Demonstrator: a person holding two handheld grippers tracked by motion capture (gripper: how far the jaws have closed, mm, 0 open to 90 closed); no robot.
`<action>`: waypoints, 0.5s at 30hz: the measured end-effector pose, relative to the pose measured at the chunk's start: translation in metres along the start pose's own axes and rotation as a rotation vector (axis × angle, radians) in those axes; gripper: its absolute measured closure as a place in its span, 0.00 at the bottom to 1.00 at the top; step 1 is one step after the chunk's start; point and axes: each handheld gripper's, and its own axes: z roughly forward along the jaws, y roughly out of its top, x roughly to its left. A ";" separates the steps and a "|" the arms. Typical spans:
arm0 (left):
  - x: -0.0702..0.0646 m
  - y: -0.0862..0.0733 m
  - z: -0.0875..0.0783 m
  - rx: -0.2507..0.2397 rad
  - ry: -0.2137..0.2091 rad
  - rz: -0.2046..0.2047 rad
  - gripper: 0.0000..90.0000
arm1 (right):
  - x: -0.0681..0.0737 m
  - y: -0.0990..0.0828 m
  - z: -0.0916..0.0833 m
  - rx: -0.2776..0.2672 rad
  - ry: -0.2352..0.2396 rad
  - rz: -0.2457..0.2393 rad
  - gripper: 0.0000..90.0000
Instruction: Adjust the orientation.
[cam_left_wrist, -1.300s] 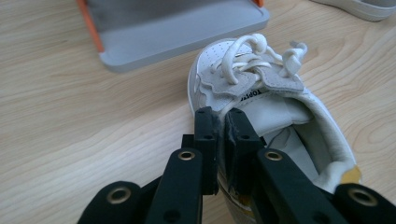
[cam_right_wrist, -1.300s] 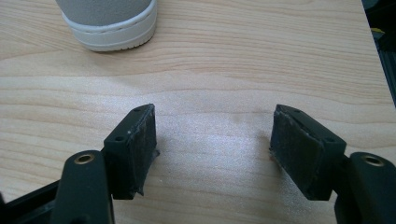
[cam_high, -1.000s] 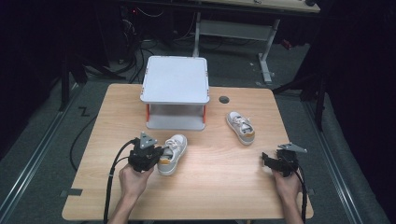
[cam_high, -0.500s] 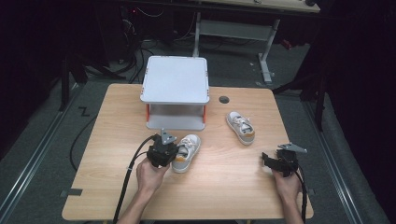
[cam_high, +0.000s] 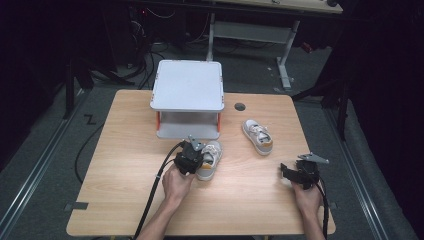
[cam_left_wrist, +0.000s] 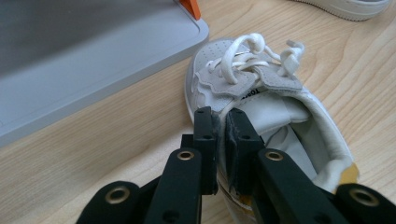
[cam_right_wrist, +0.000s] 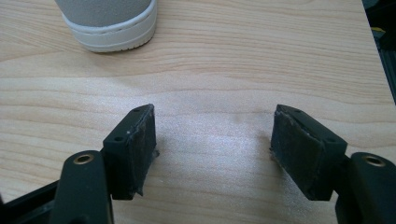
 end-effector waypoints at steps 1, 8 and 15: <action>0.000 0.000 0.000 0.000 0.000 0.000 0.92 | 0.000 0.000 0.000 0.000 0.000 0.000 0.35; -0.004 0.000 0.001 0.043 -0.090 -0.027 0.87 | 0.001 0.000 0.000 0.002 -0.003 0.003 0.35; 0.002 0.001 0.002 0.027 -0.165 -0.057 0.72 | 0.001 0.000 0.000 0.001 -0.003 -0.001 0.34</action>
